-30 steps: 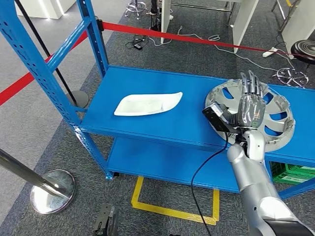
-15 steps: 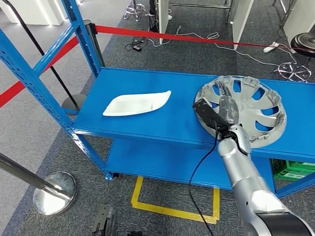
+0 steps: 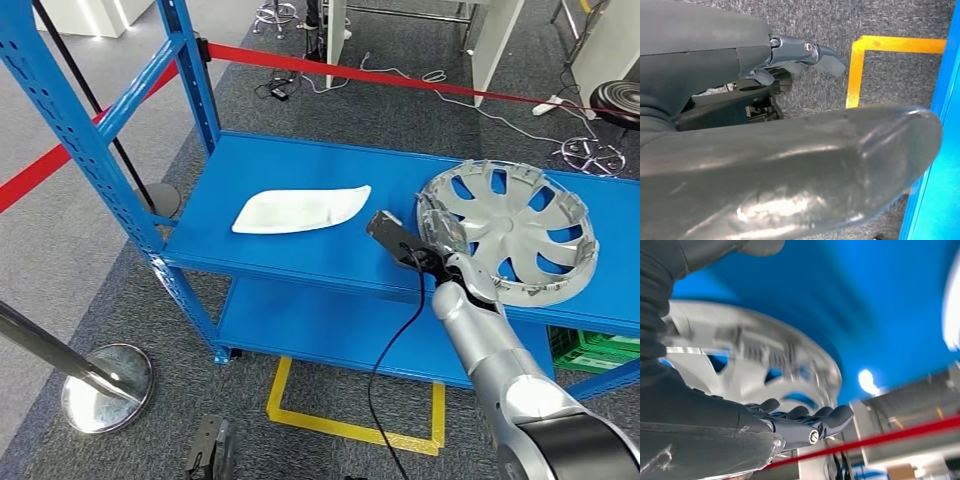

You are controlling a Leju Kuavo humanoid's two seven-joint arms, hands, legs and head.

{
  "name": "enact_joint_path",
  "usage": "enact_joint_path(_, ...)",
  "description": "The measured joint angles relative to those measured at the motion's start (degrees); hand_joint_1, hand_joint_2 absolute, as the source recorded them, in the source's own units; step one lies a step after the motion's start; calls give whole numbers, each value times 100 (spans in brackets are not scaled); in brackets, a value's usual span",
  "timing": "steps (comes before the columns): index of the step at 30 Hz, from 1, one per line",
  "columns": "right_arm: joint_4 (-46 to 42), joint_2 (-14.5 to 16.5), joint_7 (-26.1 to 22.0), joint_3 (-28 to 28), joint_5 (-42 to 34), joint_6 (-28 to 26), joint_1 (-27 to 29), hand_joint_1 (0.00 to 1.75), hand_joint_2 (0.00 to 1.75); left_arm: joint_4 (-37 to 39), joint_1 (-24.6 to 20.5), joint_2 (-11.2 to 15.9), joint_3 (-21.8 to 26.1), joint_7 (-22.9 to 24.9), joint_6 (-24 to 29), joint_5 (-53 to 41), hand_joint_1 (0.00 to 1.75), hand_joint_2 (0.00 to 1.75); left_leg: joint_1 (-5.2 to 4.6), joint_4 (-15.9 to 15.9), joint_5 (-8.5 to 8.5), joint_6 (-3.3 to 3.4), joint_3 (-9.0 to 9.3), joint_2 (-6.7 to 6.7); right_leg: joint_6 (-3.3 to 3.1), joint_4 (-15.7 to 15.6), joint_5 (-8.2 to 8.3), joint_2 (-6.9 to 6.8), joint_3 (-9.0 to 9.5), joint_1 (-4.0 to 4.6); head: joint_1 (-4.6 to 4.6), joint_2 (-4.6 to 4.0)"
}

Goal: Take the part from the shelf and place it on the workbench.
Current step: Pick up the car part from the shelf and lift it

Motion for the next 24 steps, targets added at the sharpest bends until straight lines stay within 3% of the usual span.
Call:
enact_joint_path(1,40,-10,29,46,18,16,-6,0,175,0,1,3,0,1,-1,0,0,0,1,2,-3,-4,6,-4,-4,-219,158,-2,97,-2,0,0)
enact_joint_path(3,89,-24,52,113,39,27,-40,0,175,0,1,7,0,1,-3,0,0,0,-6,14,-18,-33,16,-14,-18,-1015,523,-6,494,-1,2,0)
enact_joint_path(5,125,-30,56,161,49,34,-71,0,175,-1,0,14,0,2,-4,0,0,0,-26,32,-25,-85,9,-18,-67,-1506,668,7,744,5,-8,0)
enact_joint_path(8,178,-48,62,216,54,40,-76,0,175,-1,5,22,0,5,-6,0,0,0,-23,16,-17,-174,3,-16,-181,-1560,672,24,753,16,-18,0)
enact_joint_path(10,199,-61,79,245,70,49,-96,0,175,-2,2,26,-1,5,-7,0,0,0,-17,197,-166,-240,-80,-5,-247,-1578,688,25,756,-5,-39,0)
enact_joint_path(13,239,-66,232,319,179,151,-123,0,175,-3,2,34,-2,11,-8,0,0,0,-8,1237,-688,-305,-571,7,-285,-1582,689,23,756,-16,-77,0)
enact_joint_path(14,259,-71,320,353,242,192,-123,0,175,-3,7,38,-2,16,-8,1,0,0,-7,1529,-775,-311,-714,8,-287,-1581,687,21,756,-15,-77,0)
enact_joint_path(15,277,-75,419,394,318,211,-122,0,175,-3,11,43,-2,24,-8,1,0,0,-6,1629,-748,-308,-767,8,-287,-1580,686,20,757,-13,-78,0)
enact_joint_path(16,290,-81,524,438,402,206,-123,0,175,-3,14,46,-2,29,-8,2,0,0,-6,1502,-617,-298,-707,8,-286,-1579,685,20,762,-13,-77,0)
enact_joint_path(19,309,-105,833,572,641,53,-150,0,175,-3,8,51,-3,37,-4,2,0,0,-10,434,-108,-244,-157,11,-249,-1571,672,28,775,-2,-79,0)
enact_joint_path(21,321,-138,1009,636,742,-94,-169,0,175,-3,2,48,-4,46,5,2,0,0,-19,54,-47,-197,32,8,-191,-1577,675,32,764,17,-76,0)
enact_joint_path(24,338,-211,1243,697,871,-344,-167,0,175,-3,7,42,-5,72,20,2,0,0,-15,2,-45,-93,41,2,-93,-1580,656,22,747,8,-71,0)
